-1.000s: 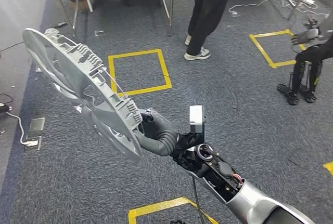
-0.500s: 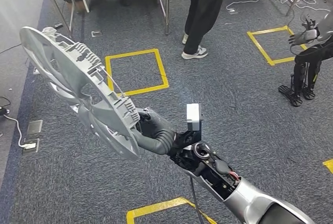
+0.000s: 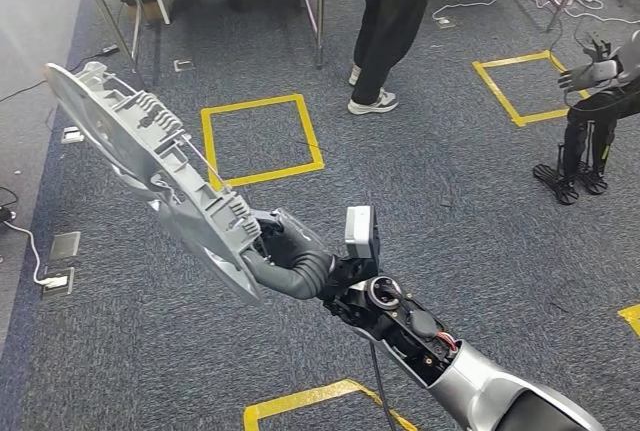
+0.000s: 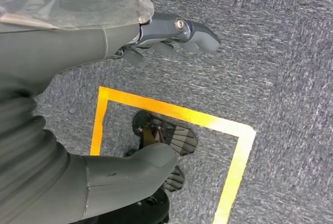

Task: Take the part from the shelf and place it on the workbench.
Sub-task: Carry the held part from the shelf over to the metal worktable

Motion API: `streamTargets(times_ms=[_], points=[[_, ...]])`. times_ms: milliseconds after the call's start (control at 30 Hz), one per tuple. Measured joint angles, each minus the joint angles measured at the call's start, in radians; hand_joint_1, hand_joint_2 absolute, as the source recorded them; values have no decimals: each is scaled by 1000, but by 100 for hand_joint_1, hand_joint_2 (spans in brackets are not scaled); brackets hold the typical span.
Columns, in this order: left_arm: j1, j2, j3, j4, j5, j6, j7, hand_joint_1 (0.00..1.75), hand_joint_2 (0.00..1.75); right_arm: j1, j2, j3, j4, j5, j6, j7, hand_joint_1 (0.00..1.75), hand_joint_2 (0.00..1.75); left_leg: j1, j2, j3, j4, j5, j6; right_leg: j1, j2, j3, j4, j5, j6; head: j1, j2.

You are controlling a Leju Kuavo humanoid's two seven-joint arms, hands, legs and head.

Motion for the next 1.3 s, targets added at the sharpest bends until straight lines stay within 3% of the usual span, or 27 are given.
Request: streamTargets(times_ms=[233,367,433,500,533,567,600,667,700,733,833,900,967,1033,1067,1100,1133,1167,1200,1233,1300], points=[[0,1,-1,0,-8,-3,11,0,175,5,0,2,-2,6,-18,0,175,175,-2,0,0,1,-1,1,-2,0,0,-2,1,1,0,0],[0,4,-2,0,-10,-7,23,0,175,11,0,3,-6,11,-20,0,175,175,0,4,22,-26,-1,20,-4,-3,6,-4,-5,17,-3,0],[0,3,-2,0,-11,-9,34,0,175,12,0,3,-8,10,-22,1,175,175,6,7,45,-44,1,24,-7,-7,-28,76,-42,23,2,0],[1,3,-3,0,-11,-11,39,0,175,15,0,3,-9,9,-24,2,175,175,6,9,57,-46,-6,24,-14,-8,-105,221,-99,31,7,0],[1,3,-3,0,-11,-11,41,0,175,19,0,3,-9,9,-26,4,175,175,7,9,63,-45,-11,21,-19,-9,-137,273,-111,35,7,0],[2,3,-3,0,-10,-12,41,0,175,23,-1,4,-9,8,-28,6,175,175,9,8,69,-44,-17,17,-24,-9,-151,289,-104,39,8,0],[3,3,-4,0,-10,-12,41,0,175,27,-2,4,-9,6,-28,7,175,175,13,7,76,-41,-24,12,-29,-10,-142,260,-75,44,8,0],[5,3,-6,0,-10,-12,41,0,175,31,-3,4,-9,-2,-29,10,175,175,20,3,88,-30,-44,-3,-38,-7,-82,125,1,57,11,0],[4,4,-7,0,-10,-12,41,0,175,32,-3,5,-9,-6,-29,10,175,175,22,1,90,-21,-54,-11,-40,-2,-55,67,23,58,13,0],[3,5,-8,0,-10,-12,41,0,175,32,-3,5,-10,-8,-28,10,175,175,22,-1,90,-16,-62,-19,-40,2,-39,32,31,54,13,0],[4,6,-11,0,-4,-12,39,0,175,33,-4,6,-11,-10,-27,9,175,175,24,-2,93,-21,-73,-35,-34,5,-33,24,15,27,7,0],[6,4,-11,0,-1,-12,37,0,175,33,-4,6,-11,-10,-27,9,175,175,26,17,84,9,-90,-43,-34,2,-20,21,6,12,-2,0],[5,4,-11,0,-1,-13,35,0,175,33,-4,6,-11,-10,-28,8,175,175,24,44,16,132,-130,-47,-32,-5,-4,18,-5,0,-12,0],[6,3,-12,0,-2,-15,33,0,175,35,-4,6,-11,-10,-30,8,175,175,23,52,-91,283,-159,-46,-28,-12,12,18,-21,-5,-17,0],[9,3,-14,0,-2,-16,33,0,175,37,-4,6,-11,-10,-32,8,175,175,23,53,-128,318,-149,-44,-26,-13,22,18,-30,-6,-18,0],[12,2,-15,0,-3,-18,34,0,175,39,-4,6,-11,-10,-34,8,175,175,23,53,-146,312,-117,-41,-24,-14,35,17,-40,-6,-19,0],[15,2,-17,0,-3,-19,36,0,175,40,-5,6,-11,-10,-36,9,175,175,22,54,-141,263,-68,-36,-23,-15,49,17,-51,-5,-19,0],[16,2,-19,0,-3,-19,37,0,175,41,-5,6,-11,-10,-38,10,175,175,22,56,-123,188,-12,-30,-22,-15,64,17,-62,-3,-21,0],[17,2,-20,0,-3,-19,39,0,175,41,-5,6,-11,-11,-38,10,175,175,17,60,-100,121,25,-25,-20,-16,74,16,-73,0,-22,0],[16,2,-21,0,-3,-19,40,0,175,41,-5,6,-11,-12,-38,10,175,175,13,63,-80,68,45,-21,-19,-17,80,14,-83,5,-23,0],[14,2,-23,0,-3,-20,41,0,175,42,-5,6,-11,-15,-38,10,175,175,3,65,-59,31,34,-14,-19,-20,92,8,-95,18,-21,0]])
